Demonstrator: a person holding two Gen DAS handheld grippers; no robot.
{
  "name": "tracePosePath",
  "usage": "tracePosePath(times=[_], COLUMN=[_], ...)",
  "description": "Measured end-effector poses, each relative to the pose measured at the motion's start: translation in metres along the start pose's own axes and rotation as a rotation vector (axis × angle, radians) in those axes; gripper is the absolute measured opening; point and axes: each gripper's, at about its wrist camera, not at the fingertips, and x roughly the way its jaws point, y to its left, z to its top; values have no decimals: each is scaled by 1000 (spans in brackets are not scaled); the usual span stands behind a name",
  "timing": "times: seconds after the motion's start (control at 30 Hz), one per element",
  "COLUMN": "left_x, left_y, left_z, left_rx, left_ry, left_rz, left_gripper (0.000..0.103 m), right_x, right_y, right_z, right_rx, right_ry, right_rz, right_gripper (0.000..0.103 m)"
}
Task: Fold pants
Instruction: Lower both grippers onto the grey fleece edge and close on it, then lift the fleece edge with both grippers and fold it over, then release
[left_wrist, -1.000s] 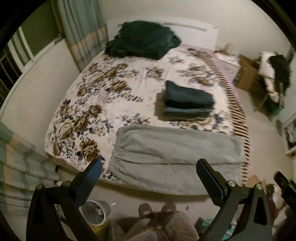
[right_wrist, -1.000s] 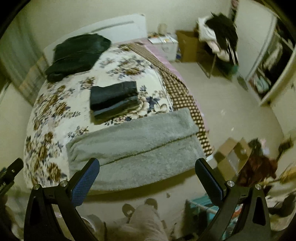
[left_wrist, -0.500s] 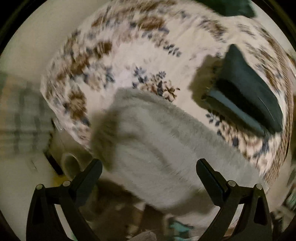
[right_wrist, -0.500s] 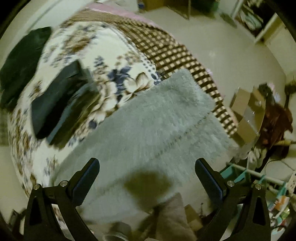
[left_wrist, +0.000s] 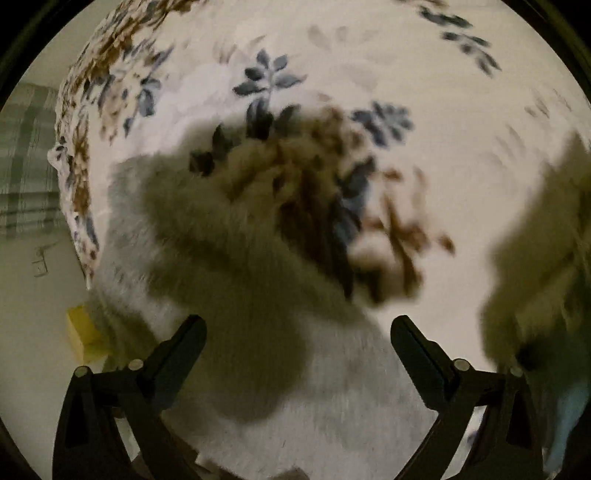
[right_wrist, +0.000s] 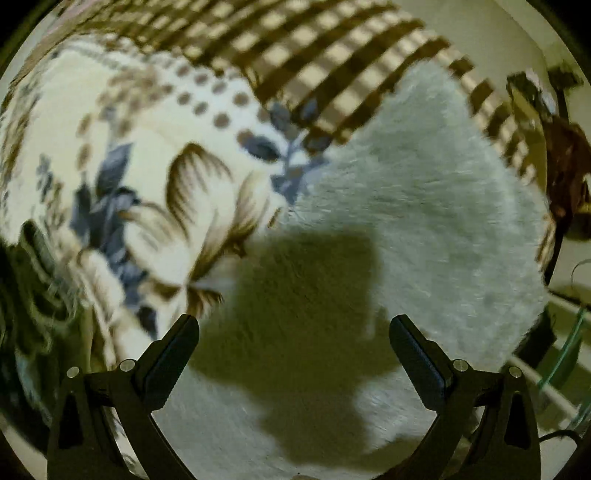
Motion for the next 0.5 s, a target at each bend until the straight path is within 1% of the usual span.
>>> tracePosePath(times=[0.03, 0.07, 0.1, 0.13, 0.17, 0.2, 0.23, 0.3, 0.37, 0.5], left_x=[3, 5, 7, 6, 2, -7, -13, -32, -56, -110], left_y=[2, 6, 9, 13, 18, 24, 32, 44, 60, 101], left_z=[3, 6, 7, 7, 6, 3, 1, -7, -15, -33], left_rx=[-12, -27, -36, -43, -47, -47, -44, -40, -34, 0], left_ry=[-3, -1, -1, -9, -29, -62, -83, -115, -149, -212], left_rz=[-20, -59, -91, -109, -131, -163, -189, -259, -348, -513], left_gripper=[72, 33, 15, 8, 5, 5, 4, 4, 4, 4], right_x=[8, 15, 21, 24, 24, 23, 20, 9, -9, -65], right_y=[4, 7, 12, 15, 17, 19, 18, 14, 11, -5], right_z=[2, 3, 3, 3, 1, 0, -2, -7, -14, -39], right_rx=[10, 14, 7, -9, -28, -47, -54, -66, -90, -146], right_ry=[8, 16, 13, 0, -20, -49, -73, -119, -165, -285], right_rz=[0, -5, -19, -42, -61, -80, -85, -55, -25, 80], right_gripper=[102, 94, 88, 70, 46, 32, 13, 10, 9, 8])
